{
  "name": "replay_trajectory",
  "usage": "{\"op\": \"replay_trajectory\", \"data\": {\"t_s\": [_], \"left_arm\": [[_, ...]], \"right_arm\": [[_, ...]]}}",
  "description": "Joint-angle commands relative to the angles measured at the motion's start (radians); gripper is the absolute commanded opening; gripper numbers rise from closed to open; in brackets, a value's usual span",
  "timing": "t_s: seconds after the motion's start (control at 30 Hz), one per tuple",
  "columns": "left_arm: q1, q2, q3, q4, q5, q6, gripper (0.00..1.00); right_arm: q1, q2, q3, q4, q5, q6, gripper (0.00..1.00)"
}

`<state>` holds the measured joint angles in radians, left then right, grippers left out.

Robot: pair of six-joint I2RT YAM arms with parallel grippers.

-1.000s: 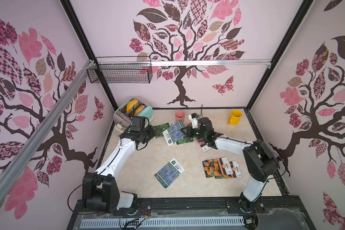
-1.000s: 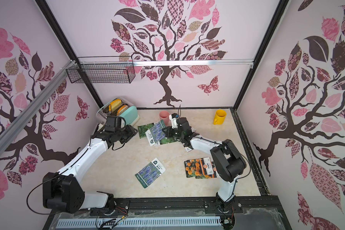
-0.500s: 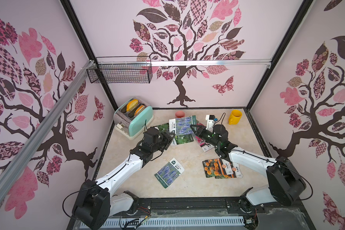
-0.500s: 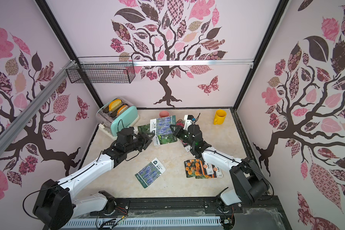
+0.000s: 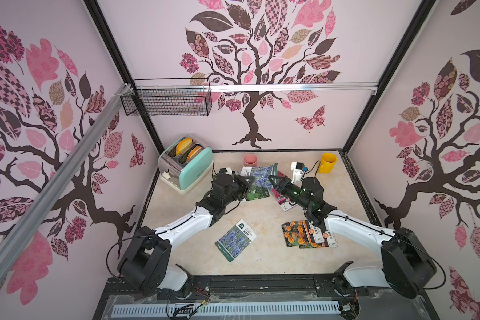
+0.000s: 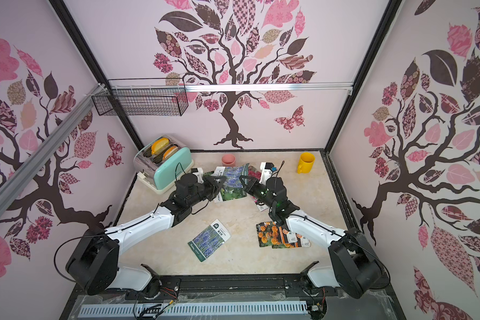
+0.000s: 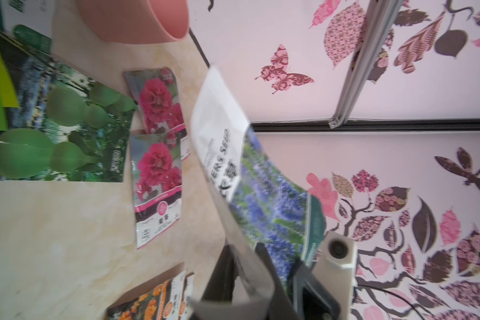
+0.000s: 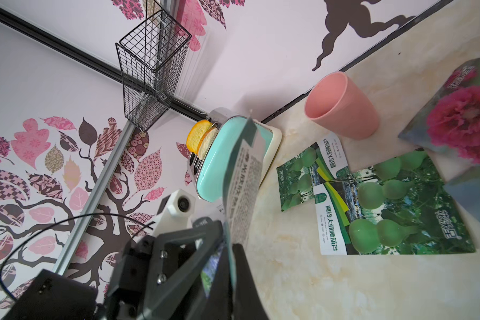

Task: Arrange the seed packets in a row
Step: Pick up the seed packet from the center of the board.

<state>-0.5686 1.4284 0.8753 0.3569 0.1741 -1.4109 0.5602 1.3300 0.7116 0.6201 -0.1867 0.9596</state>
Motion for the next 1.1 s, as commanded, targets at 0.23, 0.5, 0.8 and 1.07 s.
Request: {"op": "replay_trajectory", "data": {"t_s": [0.23,0.5,0.8,1.07], "left_arm": [[0.299,-0.056,0.180,-0.316,0.451,0.418,0.00],[0.384,-0.063,0.354,-0.962,0.740,1.068,0.00],[0.356,-0.106,0.268,-0.934,0.833,1.151,0.00],[0.277,-0.051,0.267,-0.981,0.780,1.191,0.00]], "right_arm": [[0.003,-0.159,-0.023,-0.410,-0.086,-0.391,0.96],[-0.040,-0.135,0.046,-0.380,-0.356,-0.600,0.99],[-0.039,0.087,0.080,-0.146,-0.584,-0.555,0.88],[0.018,0.196,0.085,0.045,-0.677,-0.453,0.63]]}}
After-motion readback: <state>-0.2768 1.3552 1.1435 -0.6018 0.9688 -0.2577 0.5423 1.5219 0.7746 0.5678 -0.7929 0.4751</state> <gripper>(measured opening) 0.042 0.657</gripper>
